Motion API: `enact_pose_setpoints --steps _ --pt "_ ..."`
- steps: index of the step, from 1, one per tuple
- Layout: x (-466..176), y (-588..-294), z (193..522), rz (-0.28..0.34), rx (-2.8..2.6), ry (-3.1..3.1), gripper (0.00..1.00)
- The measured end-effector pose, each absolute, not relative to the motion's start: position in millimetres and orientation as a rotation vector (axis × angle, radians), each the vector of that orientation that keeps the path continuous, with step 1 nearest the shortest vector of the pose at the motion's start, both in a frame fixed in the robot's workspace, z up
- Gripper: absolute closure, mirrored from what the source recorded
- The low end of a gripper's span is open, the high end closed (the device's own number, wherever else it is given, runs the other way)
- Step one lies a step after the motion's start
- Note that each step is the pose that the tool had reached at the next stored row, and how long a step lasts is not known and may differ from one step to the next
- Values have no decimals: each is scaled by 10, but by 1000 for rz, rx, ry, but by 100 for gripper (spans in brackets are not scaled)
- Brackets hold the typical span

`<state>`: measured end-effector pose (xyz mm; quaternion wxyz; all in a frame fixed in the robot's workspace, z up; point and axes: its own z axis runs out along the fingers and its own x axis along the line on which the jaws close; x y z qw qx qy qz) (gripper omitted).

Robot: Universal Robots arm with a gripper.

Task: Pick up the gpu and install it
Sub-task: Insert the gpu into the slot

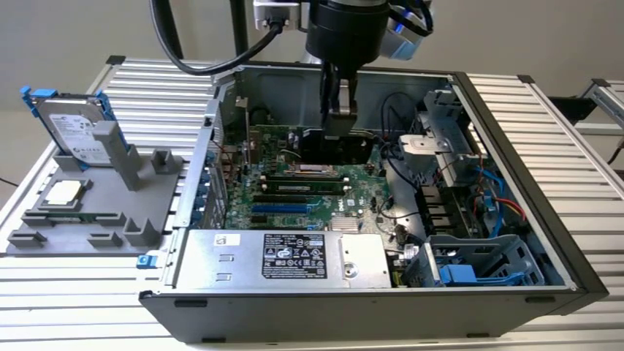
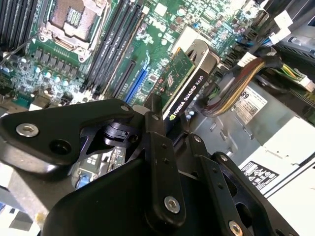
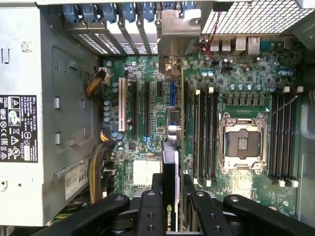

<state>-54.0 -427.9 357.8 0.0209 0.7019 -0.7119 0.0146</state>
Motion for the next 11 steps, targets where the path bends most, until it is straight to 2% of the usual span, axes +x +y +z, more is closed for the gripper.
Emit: enact_pose_setpoints --steps 11 --pt "-540 -4279 3553 29 2188 -2219 100"
